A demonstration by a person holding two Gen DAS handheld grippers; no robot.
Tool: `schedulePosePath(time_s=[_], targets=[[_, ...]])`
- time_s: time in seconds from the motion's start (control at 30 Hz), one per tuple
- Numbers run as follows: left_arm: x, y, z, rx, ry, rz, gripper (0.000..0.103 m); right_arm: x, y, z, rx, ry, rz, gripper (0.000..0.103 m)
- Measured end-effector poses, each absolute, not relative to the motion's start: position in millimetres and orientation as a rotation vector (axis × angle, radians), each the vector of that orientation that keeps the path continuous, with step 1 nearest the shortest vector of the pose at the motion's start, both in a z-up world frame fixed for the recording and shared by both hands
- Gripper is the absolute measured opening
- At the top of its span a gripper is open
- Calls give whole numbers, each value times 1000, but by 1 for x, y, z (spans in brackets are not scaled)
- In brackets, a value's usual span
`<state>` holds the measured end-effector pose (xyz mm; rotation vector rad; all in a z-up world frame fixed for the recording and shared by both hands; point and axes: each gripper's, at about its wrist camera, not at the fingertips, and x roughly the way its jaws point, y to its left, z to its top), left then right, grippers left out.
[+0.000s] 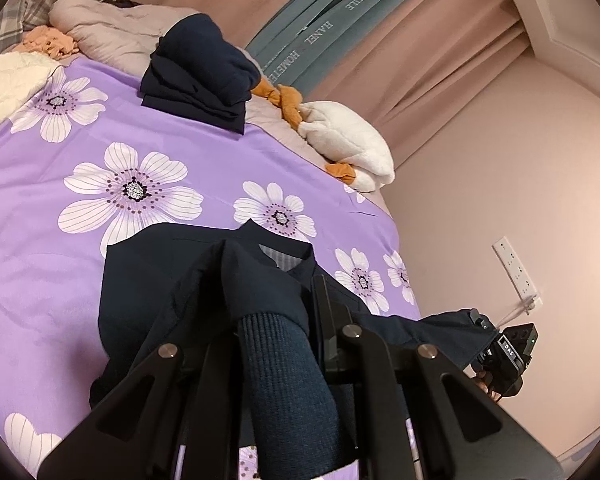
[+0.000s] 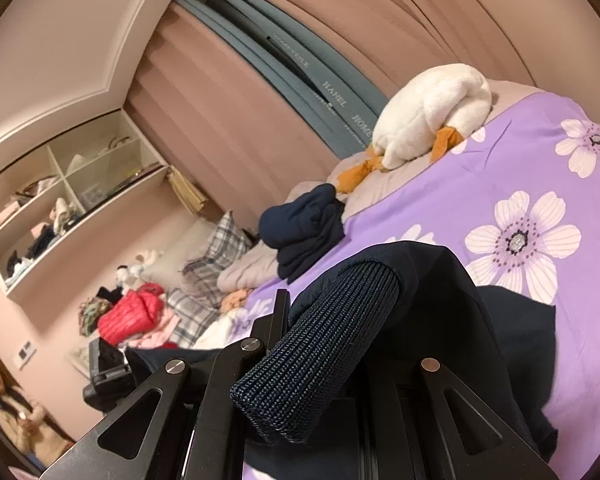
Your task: Fold large clothes
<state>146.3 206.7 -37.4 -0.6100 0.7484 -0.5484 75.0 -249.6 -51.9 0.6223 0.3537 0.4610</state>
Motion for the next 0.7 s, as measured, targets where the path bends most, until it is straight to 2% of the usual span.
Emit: schedulePosePath(time_s=[0.7], targets=[[240,188,-85,-662,882,-467,12,150,-263,-80,652,467,346,13]])
